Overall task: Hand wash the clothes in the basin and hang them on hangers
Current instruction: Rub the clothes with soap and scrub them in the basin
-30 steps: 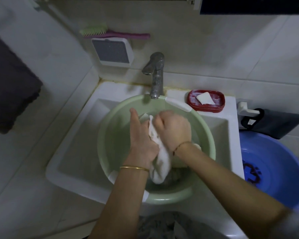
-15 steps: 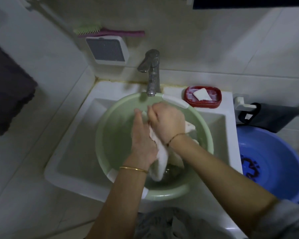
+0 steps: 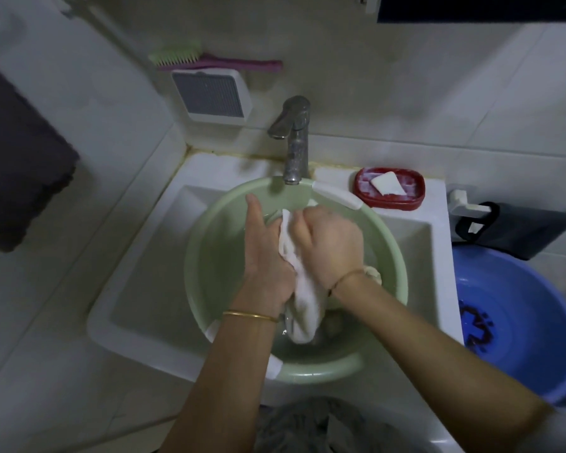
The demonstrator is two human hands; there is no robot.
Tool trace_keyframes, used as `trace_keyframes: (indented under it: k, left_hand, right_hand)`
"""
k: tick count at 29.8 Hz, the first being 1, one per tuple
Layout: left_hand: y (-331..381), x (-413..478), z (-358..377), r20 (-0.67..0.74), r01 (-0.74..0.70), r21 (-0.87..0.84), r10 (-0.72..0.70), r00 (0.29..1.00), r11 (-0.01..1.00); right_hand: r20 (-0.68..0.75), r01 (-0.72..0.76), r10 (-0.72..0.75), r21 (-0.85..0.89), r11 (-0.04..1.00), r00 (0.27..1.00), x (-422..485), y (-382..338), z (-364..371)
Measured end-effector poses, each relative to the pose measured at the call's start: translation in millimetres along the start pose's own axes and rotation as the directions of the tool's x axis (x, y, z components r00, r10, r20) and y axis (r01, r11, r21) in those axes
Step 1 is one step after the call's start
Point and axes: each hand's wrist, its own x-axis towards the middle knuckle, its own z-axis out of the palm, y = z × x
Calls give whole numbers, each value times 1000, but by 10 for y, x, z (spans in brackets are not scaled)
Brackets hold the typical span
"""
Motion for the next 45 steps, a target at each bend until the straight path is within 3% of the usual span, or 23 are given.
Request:
trace_keyframes:
  k: [3,6,8,10,13,17,18,20,23,27,30,33,35,36,38,42,45]
  left_hand:
    - [-56,-32,70,-94,8,35,-4,996,999]
    - [-76,-51,84,-72,26,116,-18,997,993]
    - [-45,-38,43,-86,-47,116,57,995,992]
    - [-43,0,-29,-81,-88,133,99,992,987]
    - [-65,-13,35,-98,9,74,-1,995,997]
    - [-100,-63,62,-66,52,91,-46,997,995]
    - [-85,-63,46,-63,37,108,-31,998,993]
    - [-46,-34,0,-82,-47,180,63,995,983]
    - [-60,-13,18,-89,1,110,9,996,994]
    - [-103,-49,69,-61,55,80,-50,997,995]
    - [-72,-19,37,-123,9,50,-2,992,999]
    - [-107,5,7,-113,15,89,-5,994,996]
    - [-99,6,25,-103,-2,116,14,995,993]
    - [-102,-19,35,-114,4,152,13,993,988]
    - [-132,-42,32,-101,-10,235,35,994,972]
    - [-119,-64,-138,-89,-120,499,189,978,858]
    - [-14,-66,-180,-151,-192,568,330,932,800]
  right_hand:
    - [-86,129,-131,-20,991,988,-78,-111,71]
    - [-11,-41,42,38,998,999,162,11,-4]
    - [32,-121,120,30,992,992,142,87,-19]
    - [-12,-19,19,-3,1000,1000,-39,-6,2]
    - [-98,125,-134,-87,988,986,-102,-115,104]
    - [29,-116,117,-26,993,993,235,68,-30]
    - [50,-117,118,-17,993,992,210,102,-15]
    - [82,-24,27,-38,999,996,-21,-15,48]
    - [-49,100,-102,-47,994,994,-84,-119,97]
    - [17,-90,90,21,996,996,147,-13,1]
    - [-49,69,-68,9,998,996,-10,-112,46]
    - [6,26,-27,56,998,1000,-23,-117,43]
    - [-60,96,-94,30,995,994,-71,-99,31]
    - [-98,84,-81,23,996,992,-36,-51,31]
    - [-43,-79,82,75,994,996,80,58,50]
    - [13,-285,319,487,826,948,165,331,4]
    - [170,-403,369,487,775,914,13,455,-9]
